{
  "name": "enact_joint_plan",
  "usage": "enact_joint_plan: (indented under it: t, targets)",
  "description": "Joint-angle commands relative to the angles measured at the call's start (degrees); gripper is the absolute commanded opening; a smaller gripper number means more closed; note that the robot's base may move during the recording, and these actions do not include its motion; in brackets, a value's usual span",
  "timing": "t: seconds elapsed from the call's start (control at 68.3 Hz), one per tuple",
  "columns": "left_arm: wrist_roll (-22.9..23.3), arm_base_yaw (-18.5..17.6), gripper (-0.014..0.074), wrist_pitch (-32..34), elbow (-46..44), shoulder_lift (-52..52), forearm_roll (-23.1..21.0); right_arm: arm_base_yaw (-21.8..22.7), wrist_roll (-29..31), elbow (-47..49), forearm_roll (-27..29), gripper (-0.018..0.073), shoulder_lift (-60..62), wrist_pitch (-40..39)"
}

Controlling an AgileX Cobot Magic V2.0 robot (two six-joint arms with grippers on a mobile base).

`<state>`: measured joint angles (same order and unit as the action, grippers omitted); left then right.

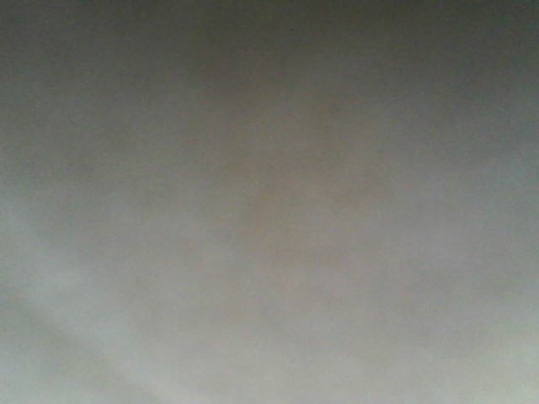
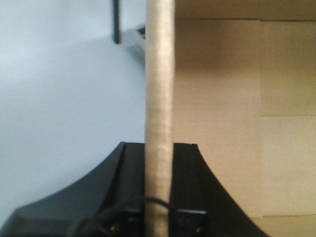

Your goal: Grab box from left shelf to table start

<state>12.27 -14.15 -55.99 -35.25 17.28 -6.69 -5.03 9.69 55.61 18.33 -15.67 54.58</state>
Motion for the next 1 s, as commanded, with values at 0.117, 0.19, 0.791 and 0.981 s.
enact_joint_plan:
  t: [0.117,0.19,0.791,0.981]
  targets:
    - [0.0,-0.1,-0.009,-0.8,-0.8,0.7,6.4,0.0,-0.2,2.1,1.5,0.0059,-0.3,-8.9]
    - [0.0,-0.1,-0.009,-0.8,-0.8,0.7,6.3,0.0,-0.2,2.1,1.5,0.0059,-0.3,-8.9]
    - [0.0,-0.1,-0.009,-0.8,-0.8,0.7,6.3,0.0,-0.2,2.1,1.5,0.0059,-0.3,-8.9]
    - [0.0,-0.1,-0.009,-0.8,-0.8,0.7,6.3,0.0,-0.2,2.1,1.5,0.0059,-0.3,-8.9]
